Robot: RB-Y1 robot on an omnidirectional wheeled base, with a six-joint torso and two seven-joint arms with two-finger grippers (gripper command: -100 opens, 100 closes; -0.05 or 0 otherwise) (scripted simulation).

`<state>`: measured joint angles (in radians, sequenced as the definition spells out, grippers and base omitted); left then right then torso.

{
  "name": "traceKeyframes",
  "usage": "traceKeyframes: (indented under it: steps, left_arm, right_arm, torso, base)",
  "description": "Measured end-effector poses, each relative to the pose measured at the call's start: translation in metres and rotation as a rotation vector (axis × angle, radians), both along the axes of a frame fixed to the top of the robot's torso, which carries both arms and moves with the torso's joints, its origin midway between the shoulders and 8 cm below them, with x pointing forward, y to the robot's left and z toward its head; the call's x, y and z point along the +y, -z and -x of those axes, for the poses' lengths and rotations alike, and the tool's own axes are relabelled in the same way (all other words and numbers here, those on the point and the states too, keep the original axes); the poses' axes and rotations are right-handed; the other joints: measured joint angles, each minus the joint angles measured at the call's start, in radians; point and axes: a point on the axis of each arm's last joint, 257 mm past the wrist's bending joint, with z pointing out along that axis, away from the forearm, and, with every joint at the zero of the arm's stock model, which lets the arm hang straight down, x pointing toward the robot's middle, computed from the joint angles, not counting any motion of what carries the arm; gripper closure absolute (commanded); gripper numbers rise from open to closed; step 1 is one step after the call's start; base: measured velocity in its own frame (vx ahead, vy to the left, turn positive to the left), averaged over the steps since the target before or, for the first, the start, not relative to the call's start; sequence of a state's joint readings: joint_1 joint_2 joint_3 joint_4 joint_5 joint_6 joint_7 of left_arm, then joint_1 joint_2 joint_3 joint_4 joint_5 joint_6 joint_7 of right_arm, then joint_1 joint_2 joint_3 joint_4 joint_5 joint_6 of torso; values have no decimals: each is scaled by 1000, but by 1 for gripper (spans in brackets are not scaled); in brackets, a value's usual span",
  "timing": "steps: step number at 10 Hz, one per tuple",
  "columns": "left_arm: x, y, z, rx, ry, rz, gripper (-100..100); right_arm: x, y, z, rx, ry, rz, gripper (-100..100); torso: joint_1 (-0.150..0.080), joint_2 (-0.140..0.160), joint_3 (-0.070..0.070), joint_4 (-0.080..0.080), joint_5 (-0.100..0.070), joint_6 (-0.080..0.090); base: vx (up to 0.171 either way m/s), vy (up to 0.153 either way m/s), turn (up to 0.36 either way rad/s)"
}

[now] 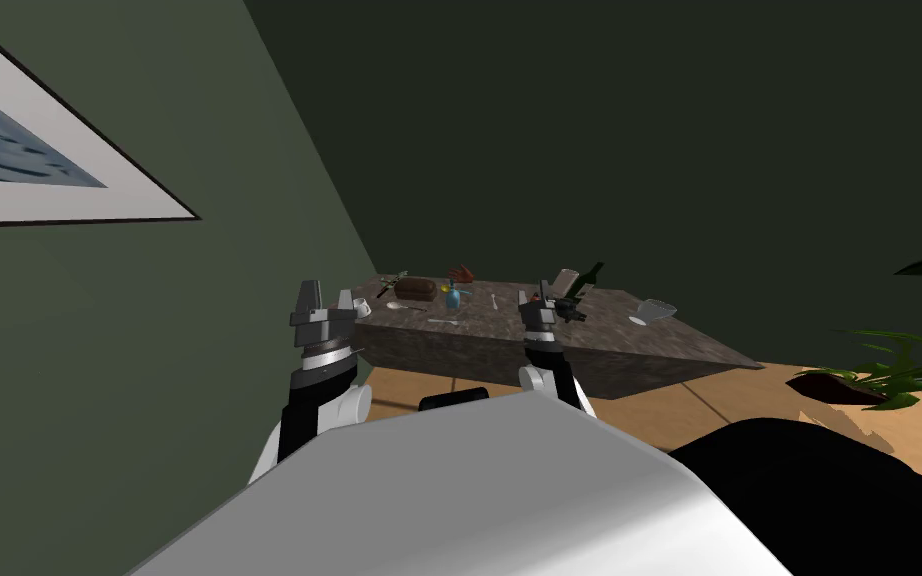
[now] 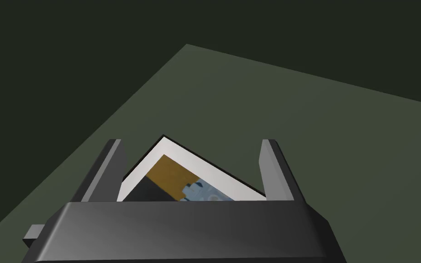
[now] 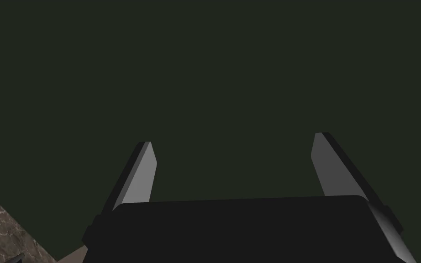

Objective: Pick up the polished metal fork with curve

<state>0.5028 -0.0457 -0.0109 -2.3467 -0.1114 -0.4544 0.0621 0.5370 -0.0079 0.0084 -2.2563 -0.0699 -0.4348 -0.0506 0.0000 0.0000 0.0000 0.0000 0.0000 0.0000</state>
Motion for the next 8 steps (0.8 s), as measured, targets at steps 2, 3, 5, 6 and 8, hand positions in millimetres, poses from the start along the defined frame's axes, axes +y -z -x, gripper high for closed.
traceKeyframes:
  steps: [2, 3, 5, 6, 8]
  left_arm:
    - [0, 0, 0, 0, 0, 0, 0]
    - [0, 0, 0, 0, 0, 0, 0]
    - [0, 0, 0, 0, 0, 0, 0]
    - [0, 0, 0, 0, 0, 0, 0]
    - [0, 0, 0, 0, 0, 0, 0]
  right_arm:
    - [5, -2, -1, 6, -16, 46, -100]
    - [8, -3, -2, 10, -25, 76, -100]
    - [15, -6, -3, 20, -42, 148, -100]
    - [19, -8, -4, 25, -51, 190, -100]
    - [27, -9, -7, 38, -64, 281, -100]
  torso:
    - [-1, 1, 1, 0, 0, 0]
    - [-1, 2, 1, 0, 0, 0]
    - [0, 3, 2, 1, 0, 0]
    - [0, 3, 2, 1, 0, 0]
    - [-1, 3, 2, 1, 0, 0]
  base:
    - [-30, -5, 35]
    - [-38, -8, 45]
    - [-49, 1, 67]
    - [-50, -4, 97]
    - [-46, -3, 92]
